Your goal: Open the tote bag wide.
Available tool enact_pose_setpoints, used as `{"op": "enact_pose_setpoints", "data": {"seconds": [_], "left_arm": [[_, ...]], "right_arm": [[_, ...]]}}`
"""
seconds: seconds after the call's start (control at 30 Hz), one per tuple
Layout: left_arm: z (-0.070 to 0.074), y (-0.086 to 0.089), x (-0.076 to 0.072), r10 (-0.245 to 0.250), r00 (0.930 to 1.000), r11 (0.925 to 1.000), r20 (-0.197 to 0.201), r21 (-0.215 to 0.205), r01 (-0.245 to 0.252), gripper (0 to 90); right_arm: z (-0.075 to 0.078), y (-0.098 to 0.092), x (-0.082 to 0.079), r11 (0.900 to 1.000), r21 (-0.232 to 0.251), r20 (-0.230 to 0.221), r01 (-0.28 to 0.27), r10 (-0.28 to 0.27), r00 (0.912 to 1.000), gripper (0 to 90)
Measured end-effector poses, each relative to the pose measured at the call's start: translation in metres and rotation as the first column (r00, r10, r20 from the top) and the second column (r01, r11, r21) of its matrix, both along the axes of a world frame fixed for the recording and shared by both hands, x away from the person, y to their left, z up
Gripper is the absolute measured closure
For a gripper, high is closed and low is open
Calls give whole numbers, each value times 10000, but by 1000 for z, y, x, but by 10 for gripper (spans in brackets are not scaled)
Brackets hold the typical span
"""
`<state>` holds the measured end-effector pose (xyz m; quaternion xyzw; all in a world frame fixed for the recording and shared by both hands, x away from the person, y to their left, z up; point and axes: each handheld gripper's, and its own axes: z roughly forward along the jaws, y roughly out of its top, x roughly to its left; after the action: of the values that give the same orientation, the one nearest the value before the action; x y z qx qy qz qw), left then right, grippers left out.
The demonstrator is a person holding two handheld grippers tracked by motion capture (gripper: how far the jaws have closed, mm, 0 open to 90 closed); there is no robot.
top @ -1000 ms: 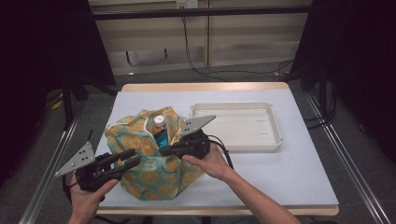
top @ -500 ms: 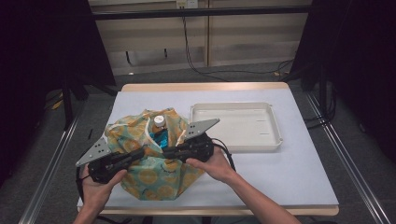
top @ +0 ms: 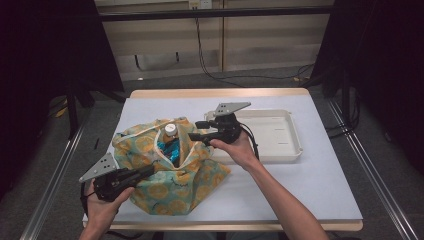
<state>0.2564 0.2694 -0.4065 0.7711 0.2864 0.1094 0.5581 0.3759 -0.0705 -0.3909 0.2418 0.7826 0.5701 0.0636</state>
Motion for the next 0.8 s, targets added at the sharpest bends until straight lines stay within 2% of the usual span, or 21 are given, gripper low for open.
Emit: {"op": "enact_pose_setpoints", "data": {"seconds": [0.07, 0.1, 0.17, 0.23, 0.27, 0.3, 0.33, 0.47, 0.57, 0.73, 0.77, 0.8], "left_arm": [[-1, 0, 0, 22, 10000, 10000, -74, 1, -22, 900], [-2, 0, 0, -45, 9999, 9999, -95, -122, 44, 900], [-2, 1, -1, 28, 9997, 10000, -243, 41, -27, 900], [-3, 2, -1, 0, 9995, 10000, -313, 50, 2, 900], [-4, 2, -2, -53, 9994, 10000, -348, -26, 52, 900], [-4, 4, -2, -68, 9994, 10000, -353, -58, 66, 900], [-5, 4, -2, -78, 9994, 9999, -325, -93, 75, 900], [-6, 5, -1, -129, 9994, 9997, -321, -205, 123, 900], [-6, 5, -2, -139, 9994, 9997, -308, -220, 132, 900], [-6, 5, -2, 20, 9996, 9999, -265, -129, -23, 900], [-6, 5, -2, 15, 9997, 9999, -261, -132, -18, 900], [-6, 5, -2, -136, 9996, 9996, -264, -254, 129, 900]], "right_arm": [[-5, 3, 10, 9998, -151, -135, 158, -160, 9998, 398], [-5, 3, 10, 9998, -151, -135, 158, -160, 9998, 398], [-8, 7, 19, 9998, -79, -334, 192, -195, 9993, 383], [-9, 10, 26, 9997, -92, -300, 247, -250, 9992, 383], [-7, 12, 29, 9997, -69, -300, 250, -252, 9992, 408], [-5, 14, 33, 9992, 81, -237, 392, -390, 9990, 472], [-5, 14, 33, 9992, 81, -237, 392, -390, 9990, 472], [-1, 17, 42, 9991, 52, -150, 409, -408, 9991, 575], [-4, 20, 46, 9994, -56, -114, 355, -356, 9993, 577], [-12, 28, 51, 9996, -219, -232, 162, -167, 9996, 529], [-13, 31, 52, 9997, -218, -247, 55, -61, 9997, 533], [-14, 33, 52, 9997, -248, -289, -15, 8, 9996, 590]]}}
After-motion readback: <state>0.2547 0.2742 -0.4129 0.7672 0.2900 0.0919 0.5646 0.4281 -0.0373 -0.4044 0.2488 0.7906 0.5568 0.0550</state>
